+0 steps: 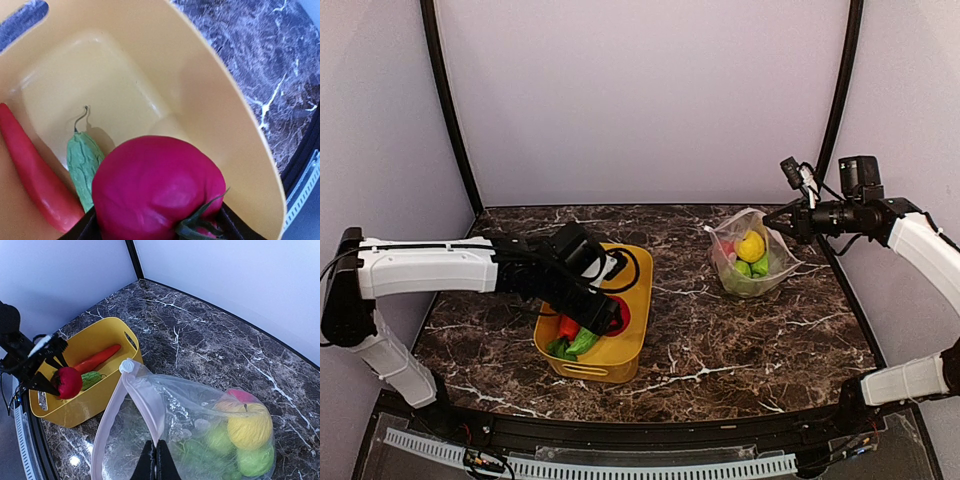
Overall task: Place the food in the zip-top bag and seal the zipper
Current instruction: Pick up the fake fruit from the bin, then place the fake fruit in the zipper food storage bag.
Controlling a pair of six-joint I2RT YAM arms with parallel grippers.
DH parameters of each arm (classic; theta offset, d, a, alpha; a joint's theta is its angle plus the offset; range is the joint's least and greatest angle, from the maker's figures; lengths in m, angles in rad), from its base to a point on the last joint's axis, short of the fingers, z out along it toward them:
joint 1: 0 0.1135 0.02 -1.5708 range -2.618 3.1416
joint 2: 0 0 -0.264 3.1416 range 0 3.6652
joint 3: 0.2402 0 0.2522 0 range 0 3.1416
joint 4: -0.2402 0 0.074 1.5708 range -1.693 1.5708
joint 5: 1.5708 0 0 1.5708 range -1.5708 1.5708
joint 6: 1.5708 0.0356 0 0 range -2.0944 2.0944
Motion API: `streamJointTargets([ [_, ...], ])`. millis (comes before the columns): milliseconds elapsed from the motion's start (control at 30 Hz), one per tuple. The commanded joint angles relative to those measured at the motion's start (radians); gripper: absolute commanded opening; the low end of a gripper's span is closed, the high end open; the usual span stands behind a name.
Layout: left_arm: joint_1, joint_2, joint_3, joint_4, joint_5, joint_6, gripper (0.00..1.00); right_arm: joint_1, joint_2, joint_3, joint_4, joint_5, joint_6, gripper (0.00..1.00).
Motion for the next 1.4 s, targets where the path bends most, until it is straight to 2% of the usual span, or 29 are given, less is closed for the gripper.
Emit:
streamJointTargets([
  [0, -0.01, -0.132, 0.016, -0.021, -0.029, 0.005, 0.43, -0.001, -0.01, 0.019, 0.007, 0.009, 0.0, 0.0],
  [133, -0.037, -0.178, 0.016, 0.038, -0.027, 0.003, 0.42, 0.003, 0.0, 0.056, -0.007, 0.012, -0.003, 0.0],
  [233, -0.049, -0.191, 0.029, 0.138, 0.074, 0.011, 0.42, 0.021, 0.045, 0.121, -0.066, 0.014, -0.028, 0.0],
  [333, -0.078, -0.188, 0.084, 0.247, 0.105, 0.013, 0.37, 0.051, 0.083, 0.173, -0.116, 0.024, -0.044, 0.0],
  [600, -0.144, -0.07, 0.258, 0.473, 0.122, 0.043, 0.35, 0.134, 0.137, 0.304, -0.235, 0.089, -0.072, 0.0],
  [900, -0.164, 0.201, 0.544, 0.452, 0.032, 0.04, 0.33, 0.173, 0.137, 0.346, -0.29, 0.107, -0.072, 0.0],
  [1100, -0.164, 0.357, 0.721, 0.359, -0.028, 0.061, 0.31, 0.183, 0.121, 0.349, -0.291, 0.104, -0.058, 0.0],
  [1367, -0.164, 0.442, 0.786, 0.301, -0.131, 0.088, 0.3, 0.186, 0.117, 0.376, -0.313, 0.102, -0.044, 0.0],
])
